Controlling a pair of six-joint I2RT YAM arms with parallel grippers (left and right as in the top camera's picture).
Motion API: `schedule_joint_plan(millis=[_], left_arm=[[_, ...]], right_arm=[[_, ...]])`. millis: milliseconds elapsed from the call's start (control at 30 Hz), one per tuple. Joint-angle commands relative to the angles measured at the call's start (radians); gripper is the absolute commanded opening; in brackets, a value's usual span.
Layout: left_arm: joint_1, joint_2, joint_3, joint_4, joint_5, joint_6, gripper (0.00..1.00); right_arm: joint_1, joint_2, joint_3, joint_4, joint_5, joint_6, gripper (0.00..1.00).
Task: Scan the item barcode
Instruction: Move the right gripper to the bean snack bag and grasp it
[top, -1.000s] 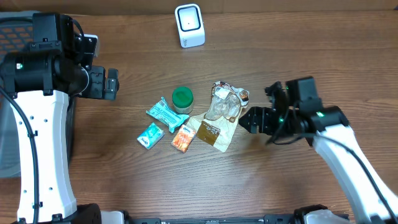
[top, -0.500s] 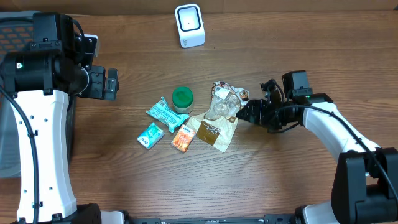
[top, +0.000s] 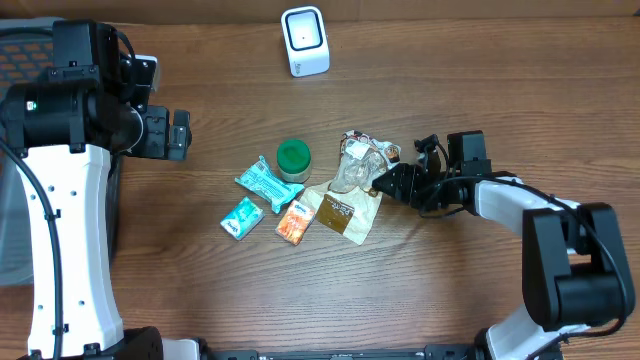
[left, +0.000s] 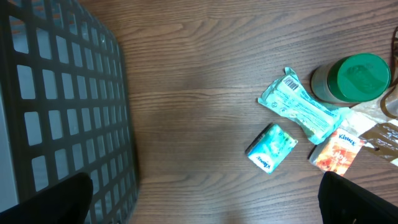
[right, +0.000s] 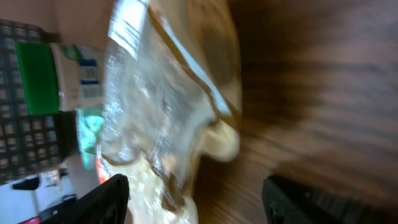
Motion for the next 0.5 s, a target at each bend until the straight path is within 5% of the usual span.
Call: schedule_joint_plan(millis=[0, 467], left_arm=[[-0.001, 0.005, 0.008, 0.001, -0.002, 0.011, 1.00], [-0.001, 0.005, 0.008, 0.001, -0.002, 0.011, 1.00]], right_arm=[[0.021, 0.067, -0.008, 0.085, -0.037, 0.098, 0.70], [0.152, 0.230, -0.008, 0.316, 0.014, 0.398, 0.62]])
